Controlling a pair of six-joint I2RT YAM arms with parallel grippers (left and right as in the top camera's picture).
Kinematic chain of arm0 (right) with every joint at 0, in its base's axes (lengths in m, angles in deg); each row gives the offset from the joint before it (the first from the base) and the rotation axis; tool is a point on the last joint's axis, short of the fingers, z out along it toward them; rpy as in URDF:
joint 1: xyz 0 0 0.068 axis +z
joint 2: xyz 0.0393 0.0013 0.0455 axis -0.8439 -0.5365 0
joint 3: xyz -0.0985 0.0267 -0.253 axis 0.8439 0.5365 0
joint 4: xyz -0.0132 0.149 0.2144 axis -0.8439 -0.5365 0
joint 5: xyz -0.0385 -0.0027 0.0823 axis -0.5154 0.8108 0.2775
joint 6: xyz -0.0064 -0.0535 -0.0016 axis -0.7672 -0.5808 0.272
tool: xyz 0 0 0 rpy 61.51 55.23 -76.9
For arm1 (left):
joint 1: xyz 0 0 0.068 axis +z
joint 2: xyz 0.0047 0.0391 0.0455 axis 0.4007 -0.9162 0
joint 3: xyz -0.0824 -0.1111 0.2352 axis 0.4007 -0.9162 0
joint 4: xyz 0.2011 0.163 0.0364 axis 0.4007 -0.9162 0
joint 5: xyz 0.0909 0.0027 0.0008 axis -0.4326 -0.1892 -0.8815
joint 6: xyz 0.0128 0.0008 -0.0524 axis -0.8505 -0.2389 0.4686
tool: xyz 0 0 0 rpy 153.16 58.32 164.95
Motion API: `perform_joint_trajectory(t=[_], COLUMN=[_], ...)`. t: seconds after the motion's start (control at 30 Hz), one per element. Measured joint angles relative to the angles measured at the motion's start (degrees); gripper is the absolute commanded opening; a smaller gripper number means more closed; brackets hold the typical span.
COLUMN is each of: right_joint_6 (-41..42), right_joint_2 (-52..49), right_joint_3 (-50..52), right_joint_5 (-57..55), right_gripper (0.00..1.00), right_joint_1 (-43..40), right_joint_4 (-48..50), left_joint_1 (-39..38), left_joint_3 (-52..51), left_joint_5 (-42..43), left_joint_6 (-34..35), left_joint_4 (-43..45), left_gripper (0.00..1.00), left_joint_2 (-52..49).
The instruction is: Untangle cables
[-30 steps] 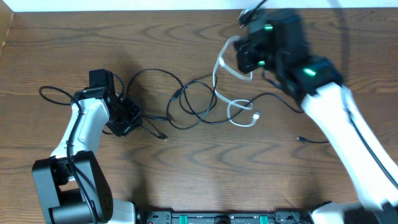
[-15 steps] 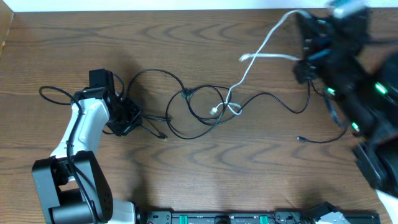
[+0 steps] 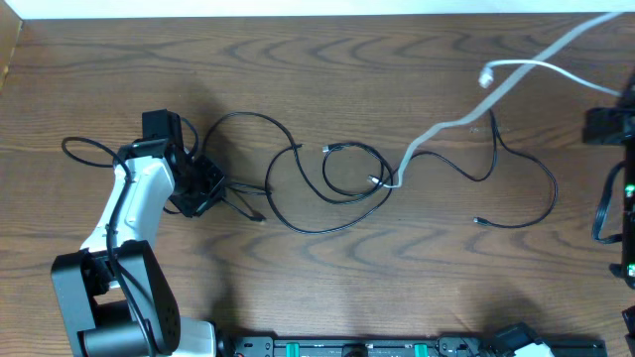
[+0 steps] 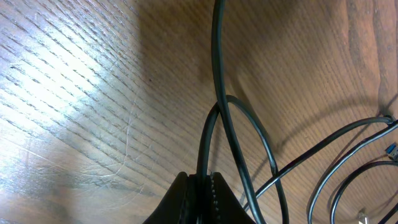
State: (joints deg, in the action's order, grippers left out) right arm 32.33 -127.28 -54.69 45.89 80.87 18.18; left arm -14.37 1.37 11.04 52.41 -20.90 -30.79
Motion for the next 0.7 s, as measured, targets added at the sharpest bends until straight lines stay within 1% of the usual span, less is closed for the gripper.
perform_joint_trajectory(t=[0.07,0.2,0.27,0.47,0.57,0.7], right_joint_6=[-0.04,-0.04,0.04,2.32,4.17,6.03], right_joint_2=[-0.17,-0.96,-1.64,-6.86,-12.35,-20.59], right_joint_3=[0.0,0.0,0.0,-0.11,-0.13,-0.09], right_joint_5=[-6.6,-14.38,-16.81,-20.02,-20.39,-19.32], right_gripper=[0.01,0.01,0.01,0.01,0.01,0.01], right_joint_1=[0.0,-0.02,0.0,-0.02,-0.02,-0.28], right_joint_4=[0.0,-0.46,-2.27,-13.2,-18.14,-22.03], left_joint_1=[0.0,0.0,0.0,0.0,0.0,0.0], left_joint_3=[0.0,0.0,0.0,0.0,0.0,0.0], left_joint_5=[0.0,0.0,0.02,0.0,-0.02,-0.02], left_joint_6=[0.02,0.02,0.02,0.0,0.0,0.02], left_joint_4=[0.0,0.04,0.2,0.55,0.52,0.55], left_gripper=[0.09,0.09,0.09,0.08,0.08,0.09], left_joint_2=[0.0,0.0,0.0,0.0,0.0,0.0])
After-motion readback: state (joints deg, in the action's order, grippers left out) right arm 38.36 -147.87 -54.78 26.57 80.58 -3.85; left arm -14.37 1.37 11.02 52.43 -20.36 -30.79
